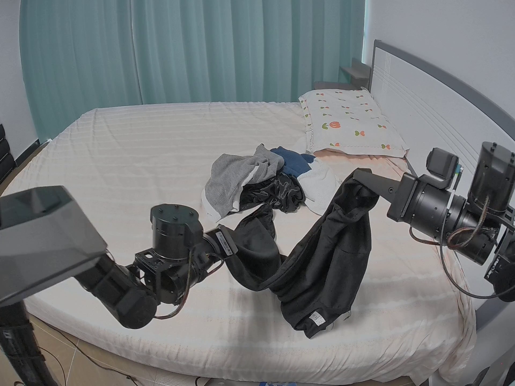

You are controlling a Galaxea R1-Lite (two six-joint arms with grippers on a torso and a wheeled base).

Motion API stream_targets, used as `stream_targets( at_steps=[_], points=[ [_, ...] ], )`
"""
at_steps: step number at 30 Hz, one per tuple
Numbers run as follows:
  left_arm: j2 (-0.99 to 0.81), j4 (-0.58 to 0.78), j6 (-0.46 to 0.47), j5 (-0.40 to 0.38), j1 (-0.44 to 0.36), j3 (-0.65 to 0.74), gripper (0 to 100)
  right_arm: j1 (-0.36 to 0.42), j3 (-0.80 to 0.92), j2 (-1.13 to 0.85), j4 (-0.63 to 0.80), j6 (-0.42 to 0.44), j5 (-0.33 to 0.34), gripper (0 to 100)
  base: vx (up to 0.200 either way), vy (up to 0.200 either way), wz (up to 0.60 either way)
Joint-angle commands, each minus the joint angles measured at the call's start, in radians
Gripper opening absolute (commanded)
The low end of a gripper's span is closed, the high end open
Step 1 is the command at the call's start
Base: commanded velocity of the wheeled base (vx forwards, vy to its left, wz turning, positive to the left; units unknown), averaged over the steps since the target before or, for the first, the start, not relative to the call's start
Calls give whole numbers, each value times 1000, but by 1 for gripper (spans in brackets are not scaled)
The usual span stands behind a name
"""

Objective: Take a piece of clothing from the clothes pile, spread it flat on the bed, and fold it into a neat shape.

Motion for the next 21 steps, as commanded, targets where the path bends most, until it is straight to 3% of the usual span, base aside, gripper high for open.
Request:
stream_targets(
  at_steps=[1, 4, 6, 8, 9, 16, 21],
  points=[
    [-257, 99, -90, 1, -2, 58, 0, -38, -23, 157, -7, 48, -7, 0, 0, 0, 0],
    [-346, 110, -102, 1, -4, 84, 0, -54, -71, 198, -90, 70, -61, 0, 0, 0, 0],
    [-409, 110, -122, 1, -4, 89, 0, -60, -118, 218, -232, 60, -130, 0, 0, 0, 0],
    [-409, 110, -122, 1, -4, 89, 0, -60, -118, 218, -232, 60, -130, 0, 0, 0, 0],
    [-481, 110, -139, -11, -4, 129, 0, -60, -164, 214, -346, 48, -152, 0, 0, 0, 0],
    [-468, 110, -130, -25, -41, 201, 0, -43, 15, 286, -372, 59, -158, 0, 0, 0, 0],
    [-445, 75, -115, -37, -41, 261, 0, -40, 83, 319, -387, 119, -164, 0, 0, 0, 0]
  ],
)
